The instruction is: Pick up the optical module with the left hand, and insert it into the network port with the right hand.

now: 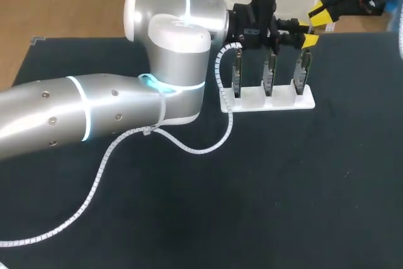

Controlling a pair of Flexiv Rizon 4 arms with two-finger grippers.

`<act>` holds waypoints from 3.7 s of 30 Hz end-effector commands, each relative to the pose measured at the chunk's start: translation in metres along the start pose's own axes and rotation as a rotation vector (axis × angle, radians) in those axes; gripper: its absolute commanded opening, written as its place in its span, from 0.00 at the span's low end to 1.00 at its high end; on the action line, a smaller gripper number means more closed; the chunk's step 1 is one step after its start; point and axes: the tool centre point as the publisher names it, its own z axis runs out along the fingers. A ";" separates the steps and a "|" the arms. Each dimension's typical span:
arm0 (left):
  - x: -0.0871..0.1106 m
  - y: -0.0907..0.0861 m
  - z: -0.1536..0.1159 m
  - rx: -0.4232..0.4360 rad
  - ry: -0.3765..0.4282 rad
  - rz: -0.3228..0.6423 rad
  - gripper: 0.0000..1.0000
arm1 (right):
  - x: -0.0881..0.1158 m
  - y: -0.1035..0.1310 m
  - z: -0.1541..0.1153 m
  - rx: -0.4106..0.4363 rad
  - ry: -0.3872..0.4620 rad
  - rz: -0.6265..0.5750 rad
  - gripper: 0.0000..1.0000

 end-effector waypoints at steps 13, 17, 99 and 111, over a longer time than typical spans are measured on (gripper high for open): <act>-0.011 -0.001 -0.010 -0.012 0.134 -0.036 1.00 | 0.001 -0.002 -0.004 0.024 -0.007 -0.002 0.00; -0.017 -0.005 -0.014 -0.004 0.166 -0.029 1.00 | 0.001 -0.004 -0.003 0.024 -0.010 -0.003 0.00; 0.051 -0.003 -0.023 0.046 0.538 -0.120 1.00 | -0.002 -0.005 0.002 0.045 0.007 -0.009 0.00; 0.051 -0.003 -0.023 0.046 0.538 -0.120 1.00 | 0.011 0.003 0.007 0.057 0.076 -0.013 0.00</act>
